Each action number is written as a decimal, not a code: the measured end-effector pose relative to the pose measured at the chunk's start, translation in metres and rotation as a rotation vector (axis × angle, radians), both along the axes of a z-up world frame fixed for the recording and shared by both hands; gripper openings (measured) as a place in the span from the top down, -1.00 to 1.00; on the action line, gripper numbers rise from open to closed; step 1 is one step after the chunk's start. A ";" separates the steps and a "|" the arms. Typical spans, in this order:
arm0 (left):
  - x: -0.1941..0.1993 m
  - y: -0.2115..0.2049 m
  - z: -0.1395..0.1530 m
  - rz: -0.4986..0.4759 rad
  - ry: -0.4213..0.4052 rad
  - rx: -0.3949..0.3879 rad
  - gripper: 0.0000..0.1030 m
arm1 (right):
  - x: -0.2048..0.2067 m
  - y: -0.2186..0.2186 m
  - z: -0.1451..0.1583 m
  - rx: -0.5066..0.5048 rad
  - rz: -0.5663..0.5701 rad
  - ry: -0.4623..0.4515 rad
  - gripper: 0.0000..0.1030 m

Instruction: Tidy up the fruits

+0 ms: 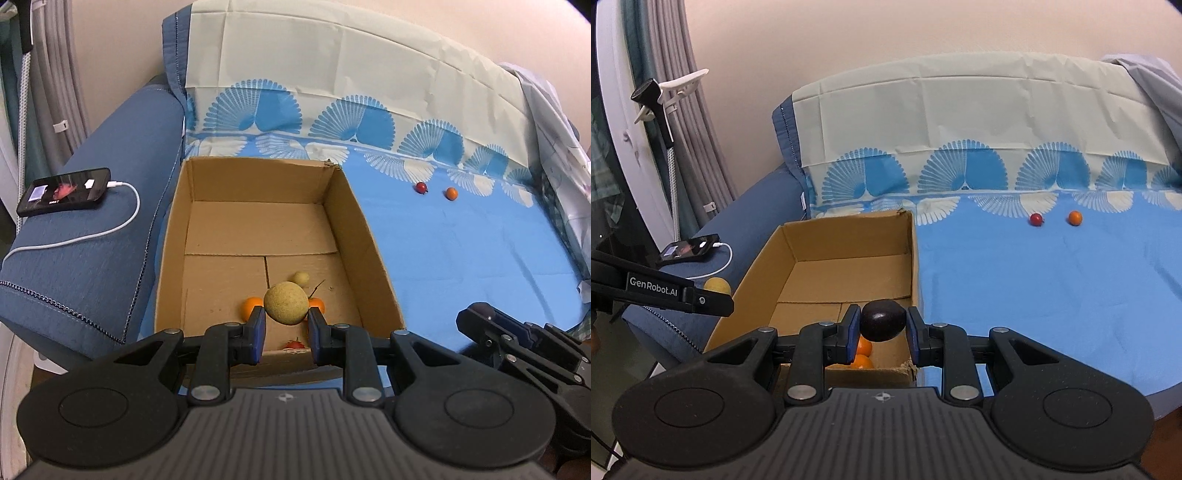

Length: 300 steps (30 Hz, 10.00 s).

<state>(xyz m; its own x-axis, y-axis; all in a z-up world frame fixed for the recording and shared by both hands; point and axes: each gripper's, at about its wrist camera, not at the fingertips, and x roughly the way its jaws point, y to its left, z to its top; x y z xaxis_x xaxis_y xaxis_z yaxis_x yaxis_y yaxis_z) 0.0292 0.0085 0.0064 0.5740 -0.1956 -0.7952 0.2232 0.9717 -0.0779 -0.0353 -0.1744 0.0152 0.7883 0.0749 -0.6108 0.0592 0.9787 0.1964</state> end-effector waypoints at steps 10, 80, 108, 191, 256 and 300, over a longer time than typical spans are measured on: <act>0.009 0.005 -0.005 0.018 0.005 -0.021 0.48 | 0.016 0.006 -0.005 -0.026 0.018 0.014 0.48; 0.030 0.026 -0.079 0.179 0.135 0.098 -0.99 | 0.053 0.038 -0.056 -0.062 0.196 0.181 -0.94; -0.052 0.002 -0.020 0.147 -0.067 0.116 -0.99 | -0.020 0.029 -0.003 -0.048 0.141 -0.031 -0.98; 0.441 -0.491 -0.276 -0.282 0.151 0.123 -0.81 | 0.389 -0.418 -0.281 -0.217 -0.275 0.059 -0.72; -0.067 0.002 -0.010 0.018 -0.029 0.087 0.32 | -0.042 0.021 0.009 -0.030 0.180 0.031 0.22; 0.087 0.046 -0.055 0.139 0.129 -0.046 0.61 | 0.105 0.036 -0.052 -0.044 0.211 0.132 0.22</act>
